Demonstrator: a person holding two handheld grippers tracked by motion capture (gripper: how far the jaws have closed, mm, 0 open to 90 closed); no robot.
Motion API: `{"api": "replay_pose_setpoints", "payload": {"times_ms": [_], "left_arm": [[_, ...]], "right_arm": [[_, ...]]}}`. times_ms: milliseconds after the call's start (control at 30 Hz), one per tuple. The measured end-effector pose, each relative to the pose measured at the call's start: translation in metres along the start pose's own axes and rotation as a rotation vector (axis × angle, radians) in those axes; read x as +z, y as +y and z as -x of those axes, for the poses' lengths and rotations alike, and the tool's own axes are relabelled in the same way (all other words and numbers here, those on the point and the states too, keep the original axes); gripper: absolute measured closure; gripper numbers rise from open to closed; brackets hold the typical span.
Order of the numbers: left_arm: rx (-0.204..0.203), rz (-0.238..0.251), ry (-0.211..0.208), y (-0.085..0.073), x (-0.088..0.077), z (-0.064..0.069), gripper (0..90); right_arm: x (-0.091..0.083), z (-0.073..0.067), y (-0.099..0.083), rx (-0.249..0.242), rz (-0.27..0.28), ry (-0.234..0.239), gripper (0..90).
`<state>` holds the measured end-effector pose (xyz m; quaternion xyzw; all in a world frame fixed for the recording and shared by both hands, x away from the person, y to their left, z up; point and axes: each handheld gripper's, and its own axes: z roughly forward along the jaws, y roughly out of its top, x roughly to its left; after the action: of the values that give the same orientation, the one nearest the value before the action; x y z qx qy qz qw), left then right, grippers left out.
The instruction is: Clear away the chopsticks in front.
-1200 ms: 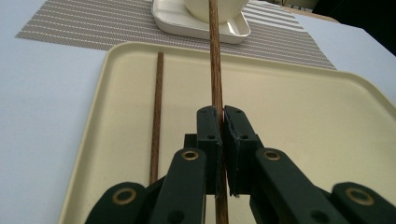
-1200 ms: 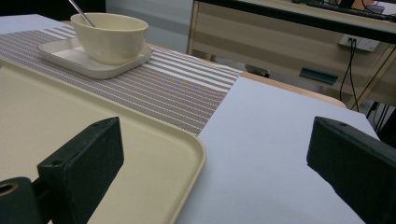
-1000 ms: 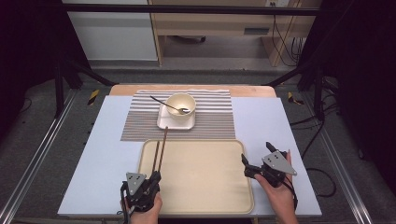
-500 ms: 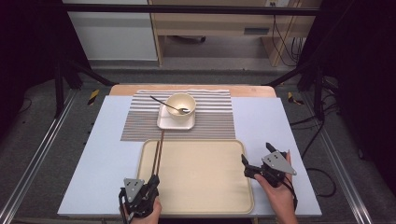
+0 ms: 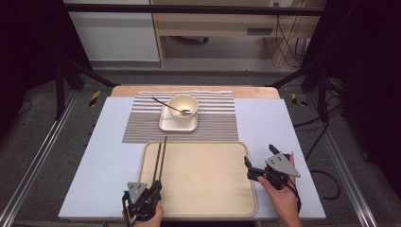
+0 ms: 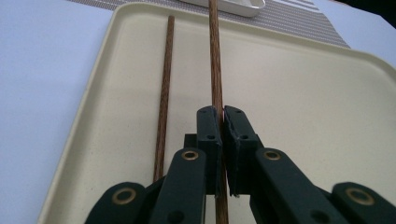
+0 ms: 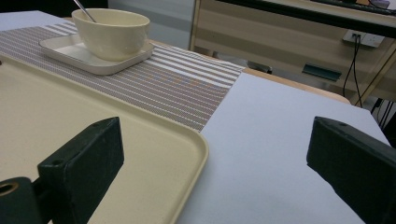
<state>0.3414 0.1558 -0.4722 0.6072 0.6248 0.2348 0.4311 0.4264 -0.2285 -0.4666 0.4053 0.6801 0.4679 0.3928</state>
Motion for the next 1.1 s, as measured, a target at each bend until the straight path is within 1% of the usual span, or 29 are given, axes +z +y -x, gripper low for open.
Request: {"api": "replay_pose_setpoints", "payload": {"times_ms": [100,200,233,300,733,900,1100], "left_arm": [[-0.01,-0.011,-0.002,-0.0025,0.0016,-0.0009,85.3],[-0.009,-0.019,0.002,-0.0041,0.0029,-0.0008,85.3],[-0.007,-0.019,0.004,-0.0043,0.0031,-0.001,85.3],[-0.017,-0.016,0.003,-0.0044,0.0034,-0.0022,85.3],[-0.025,-0.033,0.026,-0.008,0.0058,-0.0083,85.2],[-0.024,-0.033,0.026,-0.0089,0.0065,-0.008,85.2],[-0.037,-0.031,0.024,-0.0076,0.0071,-0.0083,85.2]], "right_arm": [[0.0006,-0.0007,-0.0002,-0.003,-0.001,0.002,4.2],[0.0003,-0.0011,-0.0001,-0.005,0.0,0.005,4.2],[0.0005,-0.0011,-0.0001,-0.005,0.001,0.005,4.2],[0.0007,-0.0009,-0.0003,-0.003,-0.001,0.005,4.2],[0.0005,-0.0002,0.0,-0.003,-0.001,0.008,4.3],[0.0006,-0.0003,0.0,-0.004,0.0,0.009,4.3],[0.0007,-0.0008,0.0001,-0.004,0.0,0.011,4.3]]}}
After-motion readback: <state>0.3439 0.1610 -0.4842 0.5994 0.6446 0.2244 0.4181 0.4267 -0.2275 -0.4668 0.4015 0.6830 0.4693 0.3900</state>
